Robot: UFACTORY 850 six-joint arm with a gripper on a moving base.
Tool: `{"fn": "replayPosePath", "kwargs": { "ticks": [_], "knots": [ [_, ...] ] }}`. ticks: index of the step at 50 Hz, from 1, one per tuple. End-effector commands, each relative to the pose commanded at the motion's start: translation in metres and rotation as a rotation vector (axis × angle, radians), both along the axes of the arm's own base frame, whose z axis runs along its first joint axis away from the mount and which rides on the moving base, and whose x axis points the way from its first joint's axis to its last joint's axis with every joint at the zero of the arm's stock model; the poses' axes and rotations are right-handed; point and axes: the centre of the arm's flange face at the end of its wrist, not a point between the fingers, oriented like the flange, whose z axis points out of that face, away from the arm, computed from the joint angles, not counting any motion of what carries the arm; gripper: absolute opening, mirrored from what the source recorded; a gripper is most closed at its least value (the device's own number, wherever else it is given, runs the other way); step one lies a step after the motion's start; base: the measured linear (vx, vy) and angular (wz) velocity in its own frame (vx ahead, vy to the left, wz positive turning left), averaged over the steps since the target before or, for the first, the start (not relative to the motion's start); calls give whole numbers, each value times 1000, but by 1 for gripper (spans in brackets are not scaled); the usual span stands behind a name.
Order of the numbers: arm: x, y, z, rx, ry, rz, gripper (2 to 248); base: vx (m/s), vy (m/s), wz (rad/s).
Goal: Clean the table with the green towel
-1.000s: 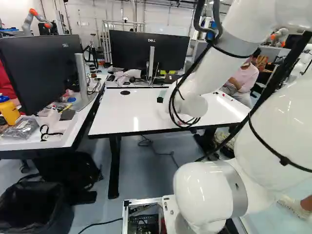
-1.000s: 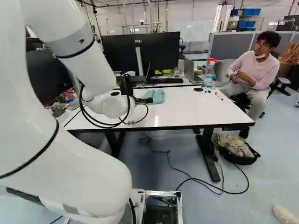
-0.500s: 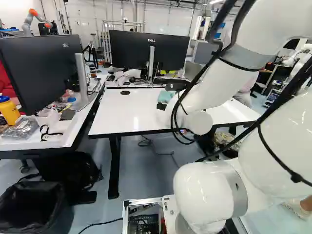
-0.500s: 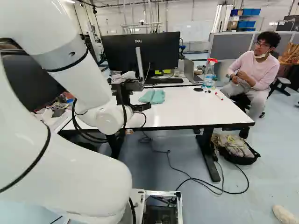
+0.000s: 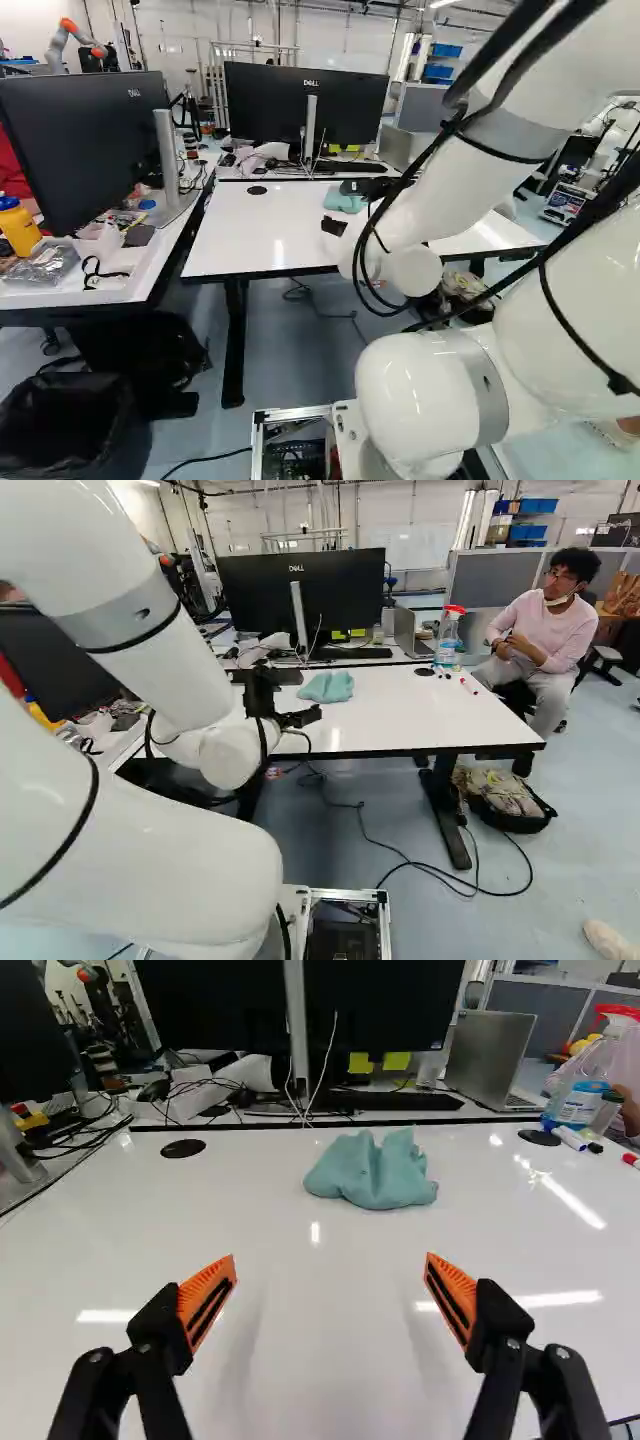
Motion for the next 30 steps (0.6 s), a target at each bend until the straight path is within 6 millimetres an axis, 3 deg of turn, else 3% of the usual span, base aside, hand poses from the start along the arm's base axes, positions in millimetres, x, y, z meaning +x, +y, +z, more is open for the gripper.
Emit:
{"fn": "replayPosePath", "kwargs": {
  "ticks": [30],
  "knots": [
    [-2, 0, -1, 0, -2, 1, 247, 0, 0, 0]
  ]
}}
